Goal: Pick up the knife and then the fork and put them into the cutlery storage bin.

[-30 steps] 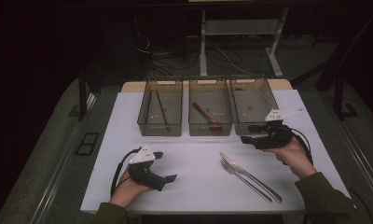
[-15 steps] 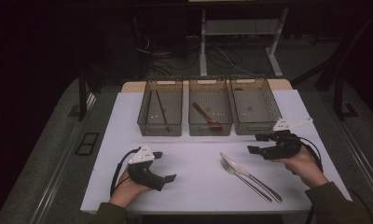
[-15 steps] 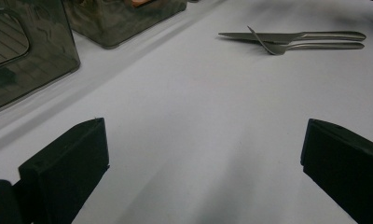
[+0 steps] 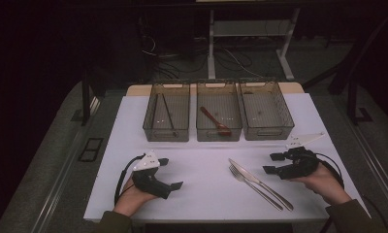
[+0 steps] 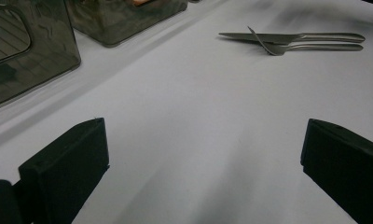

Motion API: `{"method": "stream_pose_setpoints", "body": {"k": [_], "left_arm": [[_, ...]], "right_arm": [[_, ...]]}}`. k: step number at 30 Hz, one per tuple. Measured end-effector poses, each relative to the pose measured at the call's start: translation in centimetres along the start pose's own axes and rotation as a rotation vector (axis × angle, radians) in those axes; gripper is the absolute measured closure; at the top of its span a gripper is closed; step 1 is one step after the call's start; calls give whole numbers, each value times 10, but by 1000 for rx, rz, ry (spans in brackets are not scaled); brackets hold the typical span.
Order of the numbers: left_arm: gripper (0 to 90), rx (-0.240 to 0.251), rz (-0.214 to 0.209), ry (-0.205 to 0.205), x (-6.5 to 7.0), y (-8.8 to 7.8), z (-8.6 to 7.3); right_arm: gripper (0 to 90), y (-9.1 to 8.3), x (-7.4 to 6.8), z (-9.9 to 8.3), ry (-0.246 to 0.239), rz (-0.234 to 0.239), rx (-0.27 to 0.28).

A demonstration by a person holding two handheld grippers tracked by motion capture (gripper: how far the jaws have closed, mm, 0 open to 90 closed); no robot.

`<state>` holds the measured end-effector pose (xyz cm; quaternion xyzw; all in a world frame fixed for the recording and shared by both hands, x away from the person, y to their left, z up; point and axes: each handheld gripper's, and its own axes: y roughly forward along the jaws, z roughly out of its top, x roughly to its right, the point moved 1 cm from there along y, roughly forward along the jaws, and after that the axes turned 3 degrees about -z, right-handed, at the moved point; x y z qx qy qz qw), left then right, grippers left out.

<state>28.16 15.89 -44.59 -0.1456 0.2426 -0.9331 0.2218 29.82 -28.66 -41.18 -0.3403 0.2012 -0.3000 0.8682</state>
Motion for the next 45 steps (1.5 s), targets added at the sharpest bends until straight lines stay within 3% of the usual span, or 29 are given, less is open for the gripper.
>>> {"method": "stream_pose_setpoints", "body": {"k": [4,13,26,41,45], "left_arm": [[0,-7,3,4,1,1,1],[0,-12,-1,1,1,2,0],[0,-13,-1,3,2,3,0],[0,-17,-2,5,2,3,0],[0,-17,-3,5,1,3,0]], "right_arm": [[383,-3,-2,-7,16,-21,-40],[458,-6,-6,-11,-6,1,-138],[611,11,-23,-7,-42,20,-320],[716,40,-36,4,-86,-20,-475],[739,42,-37,8,-124,-45,-507]]}}
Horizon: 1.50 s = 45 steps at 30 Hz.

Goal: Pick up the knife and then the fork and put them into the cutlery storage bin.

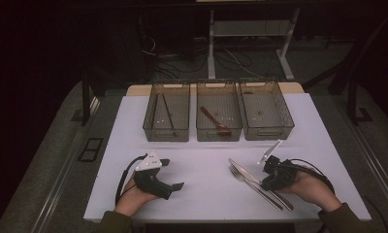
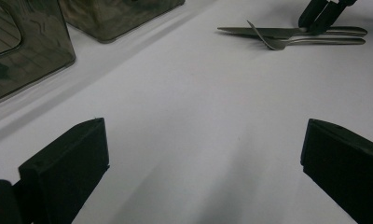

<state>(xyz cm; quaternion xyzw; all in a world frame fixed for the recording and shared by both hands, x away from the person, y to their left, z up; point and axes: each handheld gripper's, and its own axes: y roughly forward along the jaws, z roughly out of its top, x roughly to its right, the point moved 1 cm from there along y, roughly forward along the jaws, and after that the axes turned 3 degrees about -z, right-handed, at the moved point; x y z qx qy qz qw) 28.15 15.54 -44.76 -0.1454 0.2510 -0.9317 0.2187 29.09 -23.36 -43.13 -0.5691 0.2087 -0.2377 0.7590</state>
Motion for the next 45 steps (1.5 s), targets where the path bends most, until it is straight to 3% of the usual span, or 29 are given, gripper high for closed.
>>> {"method": "stream_pose_setpoints", "body": {"k": [9,15,19,22,30,45], "left_arm": [[0,-1,0,1,0,0,0],[0,-1,1,1,0,0,0],[0,-1,1,2,0,0,0],[0,-1,1,3,0,0,0],[0,-1,2,1,0,0,0],[0,6,3,1,0,-1,0]], "right_arm": [[760,2,-8,13,-36,-61,-100],[781,4,-9,20,-23,-86,-158],[789,5,-10,21,-21,-90,-165],[792,4,-10,20,1,-69,-157],[793,1,-2,17,-1,-54,-112],[795,-17,18,10,74,-20,92]]}}
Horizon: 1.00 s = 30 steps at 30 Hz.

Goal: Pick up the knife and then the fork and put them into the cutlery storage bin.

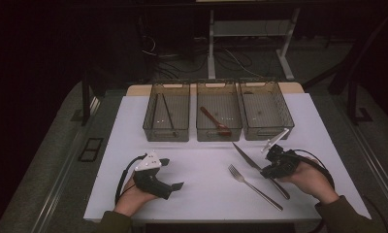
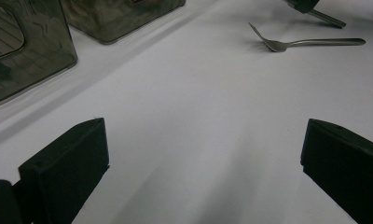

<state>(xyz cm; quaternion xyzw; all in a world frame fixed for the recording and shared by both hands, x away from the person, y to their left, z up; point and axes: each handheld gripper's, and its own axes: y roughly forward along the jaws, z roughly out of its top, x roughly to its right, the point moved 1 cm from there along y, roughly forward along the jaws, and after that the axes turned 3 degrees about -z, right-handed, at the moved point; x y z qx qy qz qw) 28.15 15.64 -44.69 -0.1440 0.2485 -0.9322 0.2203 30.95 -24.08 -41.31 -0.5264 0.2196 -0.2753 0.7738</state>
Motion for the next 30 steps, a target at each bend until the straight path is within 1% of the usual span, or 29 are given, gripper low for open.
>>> {"method": "stream_pose_setpoints", "body": {"k": [2,3,7,9,13,17,19,21,25,26,27,28,30], "left_arm": [[0,1,0,0,0,0,0],[0,1,0,-1,0,0,0],[0,3,0,0,0,0,0],[0,3,0,0,0,-1,0],[0,3,-1,1,0,-1,0],[0,5,-3,3,0,-1,1],[0,6,-3,1,0,-1,1],[0,7,-4,1,0,-1,1],[0,10,-5,2,0,-1,1],[0,13,-6,2,0,-1,1],[0,14,-6,2,0,-2,1],[0,15,-7,1,0,-1,1],[0,15,-8,2,-1,-1,1]], "right_arm": [[796,-2,3,-1,-1,3,38],[796,-3,4,-1,9,7,51],[796,-7,9,-3,11,4,109],[797,-10,10,-4,23,10,140],[797,-13,14,-6,39,30,185],[797,-17,19,-8,54,26,236],[797,-19,22,-9,62,35,262],[797,-20,24,-10,72,47,278],[797,-22,28,-12,92,43,313],[797,-23,28,-12,90,39,321],[797,-24,29,-12,96,47,327],[797,-25,29,-13,96,47,341],[797,-27,30,-13,100,44,351]]}}
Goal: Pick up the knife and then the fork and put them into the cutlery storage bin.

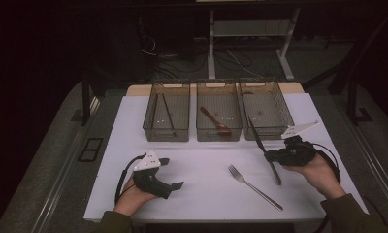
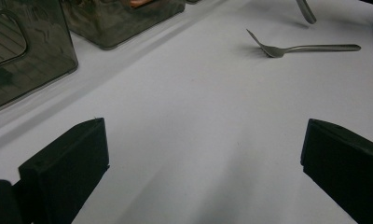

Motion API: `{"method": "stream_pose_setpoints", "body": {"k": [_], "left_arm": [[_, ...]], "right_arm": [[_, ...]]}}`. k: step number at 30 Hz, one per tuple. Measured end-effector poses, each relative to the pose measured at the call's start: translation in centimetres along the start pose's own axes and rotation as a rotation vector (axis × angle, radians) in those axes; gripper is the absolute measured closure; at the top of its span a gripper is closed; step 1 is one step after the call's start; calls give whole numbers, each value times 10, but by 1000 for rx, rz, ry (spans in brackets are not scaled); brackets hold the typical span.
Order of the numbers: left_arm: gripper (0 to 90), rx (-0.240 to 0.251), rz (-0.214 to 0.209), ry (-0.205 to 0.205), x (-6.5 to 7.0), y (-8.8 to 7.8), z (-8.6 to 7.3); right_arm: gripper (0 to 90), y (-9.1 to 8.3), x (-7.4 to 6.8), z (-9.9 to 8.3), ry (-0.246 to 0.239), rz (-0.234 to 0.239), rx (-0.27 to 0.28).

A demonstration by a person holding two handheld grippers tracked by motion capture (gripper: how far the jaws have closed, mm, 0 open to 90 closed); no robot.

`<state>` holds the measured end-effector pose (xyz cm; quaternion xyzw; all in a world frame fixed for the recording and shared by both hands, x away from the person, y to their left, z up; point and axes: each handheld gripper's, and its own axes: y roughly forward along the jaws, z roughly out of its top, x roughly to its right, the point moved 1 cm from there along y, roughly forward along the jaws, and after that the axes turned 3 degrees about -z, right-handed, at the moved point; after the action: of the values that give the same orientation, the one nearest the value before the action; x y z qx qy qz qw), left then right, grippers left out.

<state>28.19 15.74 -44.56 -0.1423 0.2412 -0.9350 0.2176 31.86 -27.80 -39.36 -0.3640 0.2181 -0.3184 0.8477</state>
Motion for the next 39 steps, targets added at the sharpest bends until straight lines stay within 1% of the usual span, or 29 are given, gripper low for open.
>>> {"method": "stream_pose_setpoints", "body": {"k": [5,13,17,23,31,39], "left_arm": [[0,1,-2,-1,1,1,0],[0,0,-2,-4,0,1,0],[0,7,-4,-14,0,1,0],[0,5,-5,-7,0,1,0],[0,7,-5,-12,0,1,0],[0,10,-3,-16,0,0,0]], "right_arm": [[797,-4,3,1,9,-10,21],[796,-9,6,7,7,-22,50],[797,-13,10,10,10,-30,73],[797,-18,14,15,12,-38,93],[797,-24,22,27,22,-58,127],[797,-28,30,42,32,-80,165]]}}
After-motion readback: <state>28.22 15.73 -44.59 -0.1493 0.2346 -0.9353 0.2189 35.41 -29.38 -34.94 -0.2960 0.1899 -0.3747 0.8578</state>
